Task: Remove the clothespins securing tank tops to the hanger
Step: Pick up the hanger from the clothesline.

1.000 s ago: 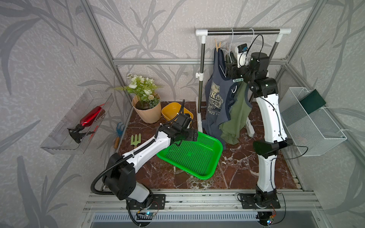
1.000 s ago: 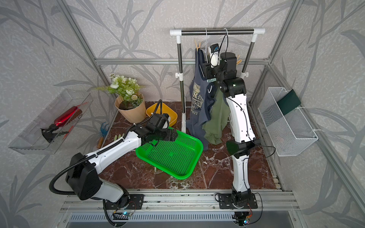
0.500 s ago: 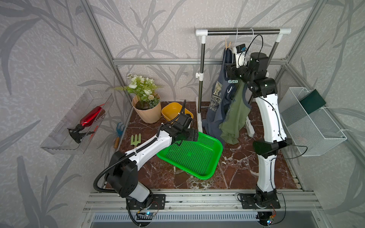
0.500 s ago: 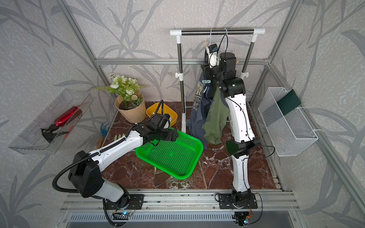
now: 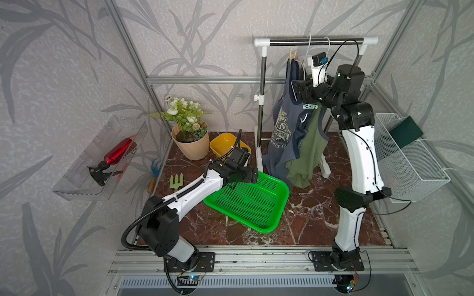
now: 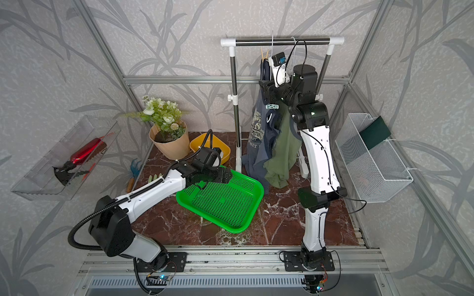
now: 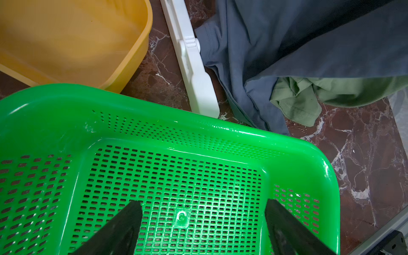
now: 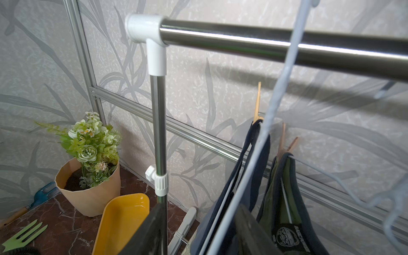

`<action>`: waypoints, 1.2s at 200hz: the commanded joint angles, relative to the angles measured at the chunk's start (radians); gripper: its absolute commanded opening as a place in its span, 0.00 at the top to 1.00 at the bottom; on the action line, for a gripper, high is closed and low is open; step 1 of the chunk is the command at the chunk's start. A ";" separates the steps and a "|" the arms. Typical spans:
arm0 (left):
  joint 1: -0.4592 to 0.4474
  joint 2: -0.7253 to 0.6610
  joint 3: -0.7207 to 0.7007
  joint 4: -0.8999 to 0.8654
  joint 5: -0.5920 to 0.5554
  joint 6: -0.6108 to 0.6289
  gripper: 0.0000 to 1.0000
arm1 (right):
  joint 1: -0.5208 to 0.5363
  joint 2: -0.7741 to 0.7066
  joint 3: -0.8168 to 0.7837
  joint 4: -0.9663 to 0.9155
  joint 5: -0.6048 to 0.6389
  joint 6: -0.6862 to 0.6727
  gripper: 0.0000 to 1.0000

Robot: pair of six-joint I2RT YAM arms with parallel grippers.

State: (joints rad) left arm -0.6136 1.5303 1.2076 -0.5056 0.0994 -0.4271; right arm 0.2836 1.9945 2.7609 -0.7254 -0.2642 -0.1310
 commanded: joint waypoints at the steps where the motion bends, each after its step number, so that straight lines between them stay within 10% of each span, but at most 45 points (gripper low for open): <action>1: -0.003 -0.014 0.013 0.009 0.001 -0.006 0.11 | 0.008 -0.090 -0.002 0.079 -0.058 -0.018 1.00; 100: -0.004 -0.122 0.091 -0.054 -0.030 0.008 0.11 | 0.072 -0.282 -0.145 0.055 -0.181 -0.018 1.00; 240: -0.003 -0.277 0.634 -0.360 -0.125 0.081 0.03 | 0.222 -0.728 -0.630 0.136 -0.485 0.206 1.00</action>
State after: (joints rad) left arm -0.6144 1.2781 1.7992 -0.7963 -0.0154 -0.3576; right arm 0.4889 1.3079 2.2093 -0.6971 -0.6647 0.0048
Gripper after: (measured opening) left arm 0.956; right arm 0.523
